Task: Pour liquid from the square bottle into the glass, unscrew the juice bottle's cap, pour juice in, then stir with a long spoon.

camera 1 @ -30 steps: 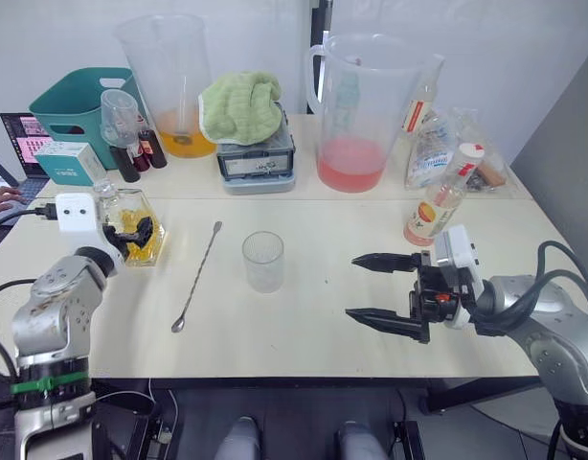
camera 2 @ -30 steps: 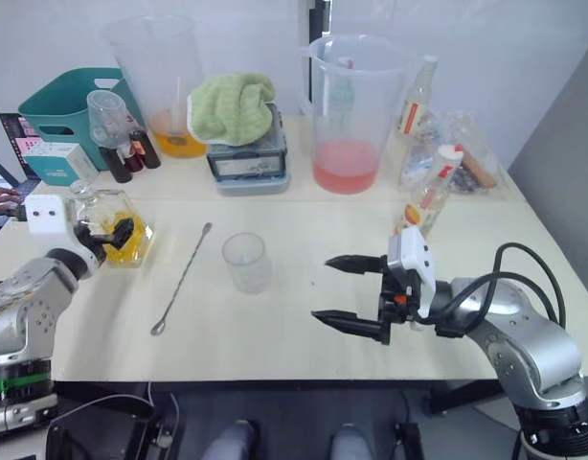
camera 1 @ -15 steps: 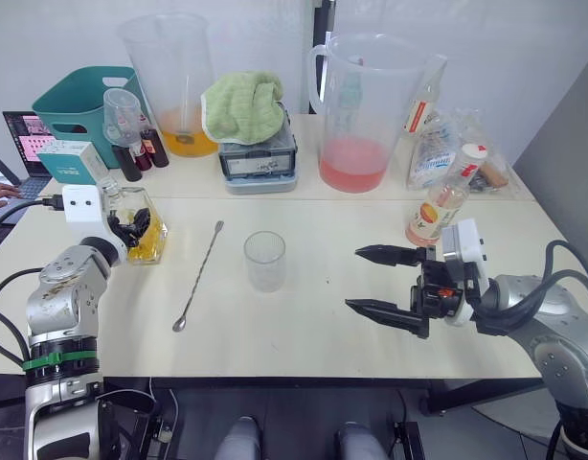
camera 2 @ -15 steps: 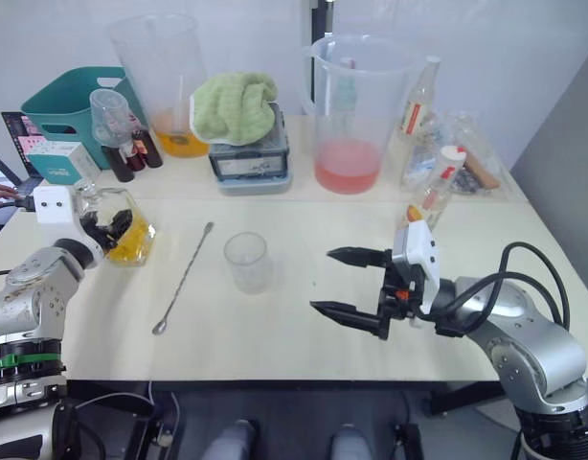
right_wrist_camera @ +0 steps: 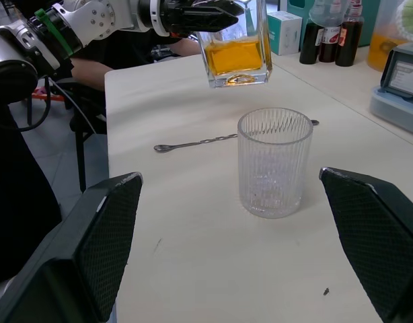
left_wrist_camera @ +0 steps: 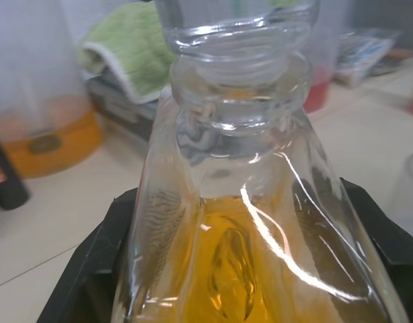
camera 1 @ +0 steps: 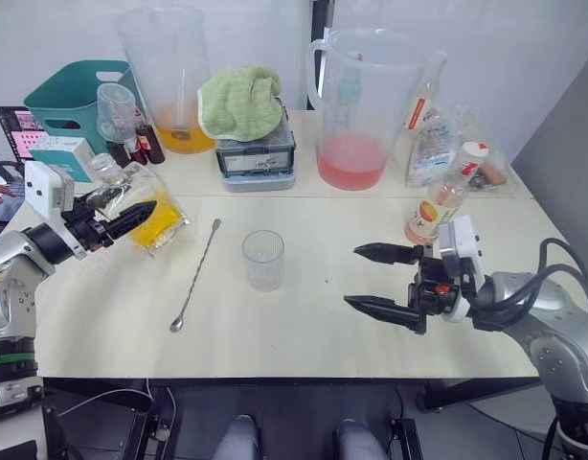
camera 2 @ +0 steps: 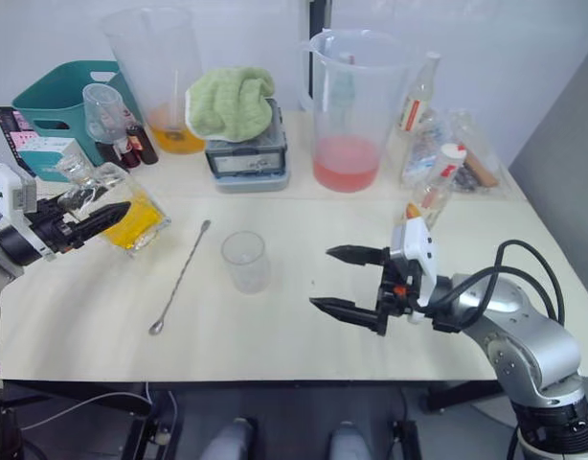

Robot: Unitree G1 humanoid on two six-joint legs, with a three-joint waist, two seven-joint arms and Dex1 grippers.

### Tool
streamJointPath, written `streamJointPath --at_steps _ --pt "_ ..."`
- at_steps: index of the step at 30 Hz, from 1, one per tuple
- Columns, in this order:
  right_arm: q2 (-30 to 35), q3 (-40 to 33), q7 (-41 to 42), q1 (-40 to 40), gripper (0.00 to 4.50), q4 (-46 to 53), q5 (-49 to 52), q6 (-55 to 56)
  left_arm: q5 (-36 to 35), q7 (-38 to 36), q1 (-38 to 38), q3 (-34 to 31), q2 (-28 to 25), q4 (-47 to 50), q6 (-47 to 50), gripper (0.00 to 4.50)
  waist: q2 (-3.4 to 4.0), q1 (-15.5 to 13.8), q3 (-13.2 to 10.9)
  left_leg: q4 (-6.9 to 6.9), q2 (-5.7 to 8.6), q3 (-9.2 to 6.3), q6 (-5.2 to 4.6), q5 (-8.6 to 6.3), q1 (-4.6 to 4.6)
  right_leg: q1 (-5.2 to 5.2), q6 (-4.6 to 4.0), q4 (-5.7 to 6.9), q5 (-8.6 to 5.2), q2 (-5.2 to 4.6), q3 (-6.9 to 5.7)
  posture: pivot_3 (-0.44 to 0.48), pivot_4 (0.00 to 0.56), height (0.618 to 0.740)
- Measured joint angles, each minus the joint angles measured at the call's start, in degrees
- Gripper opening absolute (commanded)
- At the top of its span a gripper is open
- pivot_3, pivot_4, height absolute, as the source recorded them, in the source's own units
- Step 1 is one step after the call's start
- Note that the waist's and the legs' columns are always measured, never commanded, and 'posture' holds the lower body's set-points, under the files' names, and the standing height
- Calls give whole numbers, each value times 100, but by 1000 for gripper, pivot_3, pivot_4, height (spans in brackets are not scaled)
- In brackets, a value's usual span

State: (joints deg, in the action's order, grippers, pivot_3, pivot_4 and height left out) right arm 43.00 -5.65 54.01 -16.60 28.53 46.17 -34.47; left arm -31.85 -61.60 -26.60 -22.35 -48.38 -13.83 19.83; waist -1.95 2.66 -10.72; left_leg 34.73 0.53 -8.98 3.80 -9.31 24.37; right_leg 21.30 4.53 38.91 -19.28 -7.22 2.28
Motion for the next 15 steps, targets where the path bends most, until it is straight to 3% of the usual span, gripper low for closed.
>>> streamJointPath --at_steps 5,11,15 --pt "40 40 114 -110 4500 -150 -4 -2 -560 -1279 674 443 -465 925 890 2810 5 82 -5 -6 -5 1 -3 -2 1 1 -1 -3 -1 4 2 0 150 740" --pt "39 63 166 -126 4500 -168 -11 -4 -610 -1538 743 988 -378 1663 1079 2810 5 75 -5 2 -17 2 -2 -1 -4 -1 -2 6 0 17 3 0 150 740" --pt "27 85 157 -178 4500 -169 -25 -9 -598 -1500 759 1272 -37 2180 985 2810 5 73 -5 3 -19 4 -2 -1 -2 -1 -2 4 0 19 5 0 150 740"
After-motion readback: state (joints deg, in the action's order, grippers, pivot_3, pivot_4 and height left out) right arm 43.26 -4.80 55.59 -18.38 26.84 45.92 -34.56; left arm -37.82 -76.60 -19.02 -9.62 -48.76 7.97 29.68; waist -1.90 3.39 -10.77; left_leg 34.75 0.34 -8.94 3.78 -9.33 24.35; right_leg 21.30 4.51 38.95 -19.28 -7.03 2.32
